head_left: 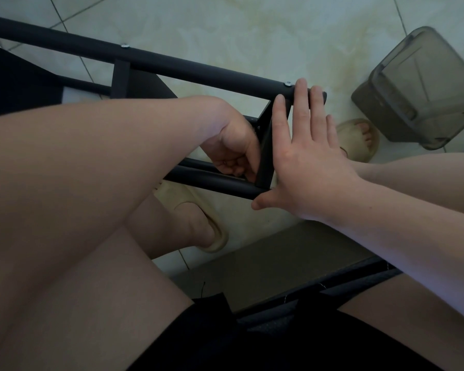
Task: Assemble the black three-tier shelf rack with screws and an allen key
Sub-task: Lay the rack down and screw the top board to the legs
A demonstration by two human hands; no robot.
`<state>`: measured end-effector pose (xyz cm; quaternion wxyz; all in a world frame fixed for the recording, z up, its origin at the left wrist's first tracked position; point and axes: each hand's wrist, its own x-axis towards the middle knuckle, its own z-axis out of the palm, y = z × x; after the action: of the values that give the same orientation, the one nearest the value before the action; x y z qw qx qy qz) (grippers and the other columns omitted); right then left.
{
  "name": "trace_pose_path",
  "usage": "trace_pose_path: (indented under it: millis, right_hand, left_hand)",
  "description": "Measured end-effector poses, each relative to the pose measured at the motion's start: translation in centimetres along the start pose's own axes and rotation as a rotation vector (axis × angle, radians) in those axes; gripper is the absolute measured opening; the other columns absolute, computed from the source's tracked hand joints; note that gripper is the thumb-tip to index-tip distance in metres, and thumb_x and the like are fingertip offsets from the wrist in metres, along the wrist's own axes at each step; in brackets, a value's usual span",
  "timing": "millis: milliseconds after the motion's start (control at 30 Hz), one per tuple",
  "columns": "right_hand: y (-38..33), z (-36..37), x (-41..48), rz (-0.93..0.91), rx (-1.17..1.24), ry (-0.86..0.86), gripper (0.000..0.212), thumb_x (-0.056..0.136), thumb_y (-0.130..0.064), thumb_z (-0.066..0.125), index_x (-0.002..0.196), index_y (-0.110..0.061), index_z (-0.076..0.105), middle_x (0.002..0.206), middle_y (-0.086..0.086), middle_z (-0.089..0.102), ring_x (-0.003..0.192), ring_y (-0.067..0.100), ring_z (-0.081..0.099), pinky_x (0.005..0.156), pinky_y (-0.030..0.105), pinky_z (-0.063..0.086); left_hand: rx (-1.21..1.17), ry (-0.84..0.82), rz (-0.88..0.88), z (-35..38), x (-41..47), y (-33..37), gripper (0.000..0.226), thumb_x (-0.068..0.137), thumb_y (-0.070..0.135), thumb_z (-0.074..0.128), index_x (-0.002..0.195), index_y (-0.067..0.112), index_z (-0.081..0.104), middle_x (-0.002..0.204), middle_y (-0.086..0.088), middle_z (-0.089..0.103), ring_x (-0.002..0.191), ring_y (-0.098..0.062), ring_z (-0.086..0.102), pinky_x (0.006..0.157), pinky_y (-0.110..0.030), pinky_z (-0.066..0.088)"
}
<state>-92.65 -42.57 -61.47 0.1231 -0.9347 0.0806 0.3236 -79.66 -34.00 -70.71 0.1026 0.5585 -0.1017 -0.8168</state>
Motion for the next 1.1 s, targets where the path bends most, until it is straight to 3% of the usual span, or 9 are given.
trace_pose_path:
  millis: [133, 367, 500, 600, 733, 833, 1100]
  right_hand:
    - [-0.02, 0.03, -0.01, -0.001, -0.002, 0.008, 0.156, 0.062, -0.072, 0.081, 0.155, -0.004, -0.024, 0.158, 0.026, -0.036, 0.148, 0.046, -0.03, 0.124, 0.06, -0.001]
    - [-0.03, 0.05, 0.02, 0.001, 0.001, 0.009, 0.157, 0.062, -0.072, 0.081, 0.155, -0.004, -0.024, 0.158, 0.026, -0.036, 0.148, 0.045, -0.03, 0.124, 0.06, -0.001]
    - [-0.01, 0.03, 0.09, 0.005, -0.001, 0.005, 0.157, 0.061, -0.073, 0.081, 0.154, -0.004, -0.025, 0.158, 0.025, -0.036, 0.148, 0.045, -0.03, 0.124, 0.06, -0.001]
    - [-0.01, 0.04, 0.1, 0.004, -0.001, 0.007, 0.157, 0.061, -0.074, 0.081, 0.155, -0.005, -0.025, 0.158, 0.025, -0.036, 0.148, 0.045, -0.03, 0.124, 0.06, -0.001]
    - [-0.07, 0.04, -0.02, 0.002, 0.0, 0.006, 0.157, 0.062, -0.073, 0.081, 0.155, -0.004, -0.025, 0.158, 0.026, -0.036, 0.148, 0.045, -0.03, 0.124, 0.06, -0.001]
    - [-0.08, -0.02, -0.03, 0.002, -0.003, 0.0, 0.156, 0.062, -0.073, 0.08, 0.154, -0.004, -0.025, 0.157, 0.026, -0.037, 0.148, 0.045, -0.03, 0.124, 0.059, -0.002]
    - [-0.13, -0.11, -0.1, 0.003, 0.003, -0.003, 0.156, 0.062, -0.072, 0.081, 0.155, -0.004, -0.024, 0.158, 0.026, -0.036, 0.148, 0.046, -0.03, 0.124, 0.06, -0.001]
  left_hand:
    - [0.0, 0.011, 0.027, -0.15, 0.25, -0.01, 0.014, 0.088, 0.004, 0.062, 0.079, 0.014, 0.069, 0.064, 0.004, 0.065, 0.058, -0.007, 0.052, 0.058, -0.018, 0.045]
    - [-0.024, -0.002, 0.036, -0.18, 0.1, -0.1, 0.012, 0.087, 0.003, 0.062, 0.086, 0.014, 0.068, 0.069, 0.004, 0.066, 0.062, -0.008, 0.055, 0.06, -0.018, 0.048]
    - [-0.046, -0.026, 0.018, -0.37, -0.35, -0.33, 0.025, 0.066, 0.016, 0.073, 0.091, 0.016, 0.072, 0.077, 0.004, 0.069, 0.067, -0.009, 0.061, 0.072, -0.025, 0.048]
    - [-0.03, -0.032, 0.013, -0.25, -0.38, -0.39, 0.026, 0.06, 0.026, 0.077, 0.085, 0.018, 0.076, 0.075, 0.005, 0.068, 0.062, -0.008, 0.059, 0.07, -0.024, 0.048]
    - [-0.033, -0.019, 0.011, 0.1, -0.07, -0.15, 0.021, 0.067, 0.016, 0.072, 0.088, 0.015, 0.07, 0.067, 0.005, 0.066, 0.058, -0.007, 0.055, 0.06, -0.019, 0.049]
    - [-0.046, 0.007, 0.018, 0.11, 0.14, -0.02, 0.008, 0.084, 0.006, 0.065, 0.086, 0.013, 0.068, 0.066, 0.003, 0.065, 0.059, -0.007, 0.053, 0.056, -0.017, 0.05]
    - [-0.056, -0.006, 0.036, 0.01, 0.27, -0.05, 0.012, 0.09, 0.002, 0.06, 0.087, 0.012, 0.066, 0.07, 0.002, 0.064, 0.064, -0.008, 0.054, 0.061, -0.018, 0.049]
